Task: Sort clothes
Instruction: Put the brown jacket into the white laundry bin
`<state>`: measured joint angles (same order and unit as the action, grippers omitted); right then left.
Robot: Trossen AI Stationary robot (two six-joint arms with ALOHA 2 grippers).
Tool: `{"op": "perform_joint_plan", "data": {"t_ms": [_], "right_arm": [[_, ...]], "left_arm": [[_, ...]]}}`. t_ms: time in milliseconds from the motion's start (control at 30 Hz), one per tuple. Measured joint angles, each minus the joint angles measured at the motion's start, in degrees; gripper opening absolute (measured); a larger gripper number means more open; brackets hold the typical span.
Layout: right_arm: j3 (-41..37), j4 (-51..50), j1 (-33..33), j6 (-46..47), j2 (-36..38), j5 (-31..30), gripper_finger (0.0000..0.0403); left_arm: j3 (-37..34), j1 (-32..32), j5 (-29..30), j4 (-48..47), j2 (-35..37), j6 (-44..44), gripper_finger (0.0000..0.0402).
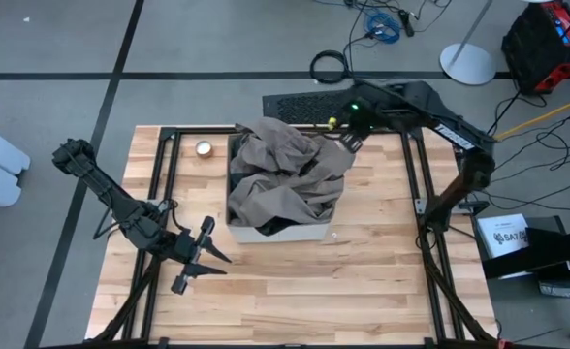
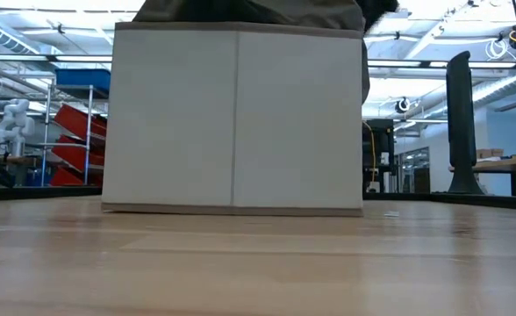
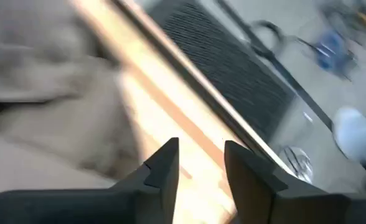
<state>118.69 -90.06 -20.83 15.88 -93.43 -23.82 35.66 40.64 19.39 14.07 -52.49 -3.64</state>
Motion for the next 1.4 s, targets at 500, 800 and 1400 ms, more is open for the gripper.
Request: {"op": "perform_joint_plan", "data": {"t_ms": [500,800,1400], "right_arm": [[-45.78,25.59,-4.39,-1.17,11.24,12.4,0.0001],[-48.47,40.78,-5.06,-3.02,21.51,23.15,0.0],[-48.43,40.97,-3.18,-19.12,30.06,39.24,0.0048]], "left_arm": [[0.0,-0.11,-0.19,1.89,0.0,0.53,0.0132],[0.0,-0.13,0.15,2.09,0.0,-1.73,0.0132],[-0.02,-0.17,1.93,4.04,0.0,1.04,0.0132]]}}
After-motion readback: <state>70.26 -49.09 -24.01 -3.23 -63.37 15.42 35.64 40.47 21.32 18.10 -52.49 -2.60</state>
